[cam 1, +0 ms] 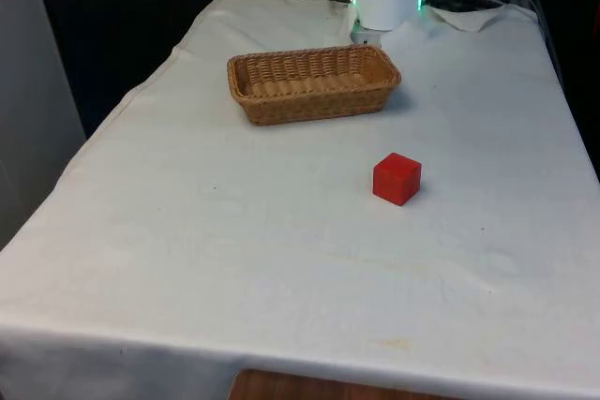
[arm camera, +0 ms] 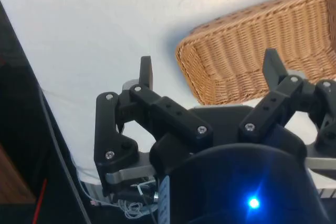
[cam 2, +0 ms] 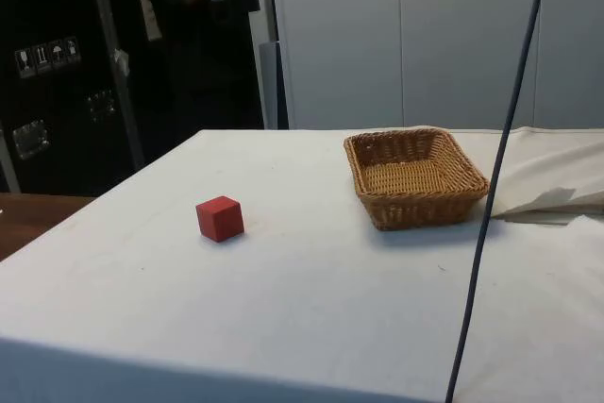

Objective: Pick up the cube and place it into the basket.

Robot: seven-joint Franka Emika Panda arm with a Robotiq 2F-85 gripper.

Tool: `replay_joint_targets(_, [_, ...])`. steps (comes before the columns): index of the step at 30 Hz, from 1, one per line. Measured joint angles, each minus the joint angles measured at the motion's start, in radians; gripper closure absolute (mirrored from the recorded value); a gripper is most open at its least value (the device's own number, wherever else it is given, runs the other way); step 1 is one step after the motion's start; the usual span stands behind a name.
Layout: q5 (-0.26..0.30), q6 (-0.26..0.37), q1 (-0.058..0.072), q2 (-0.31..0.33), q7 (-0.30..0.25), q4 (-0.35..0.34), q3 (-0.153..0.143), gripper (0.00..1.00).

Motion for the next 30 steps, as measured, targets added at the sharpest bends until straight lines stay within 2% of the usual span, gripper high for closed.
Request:
replay_joint_targets(20, [-0.001, 0.111, 0.006, 0.071, 0.062, -0.005, 0.042, 0.00])
replay_joint_targets(30, [-0.001, 0.174, 0.007, 0.122, 0.078, -0.001, 0.050, 0.00])
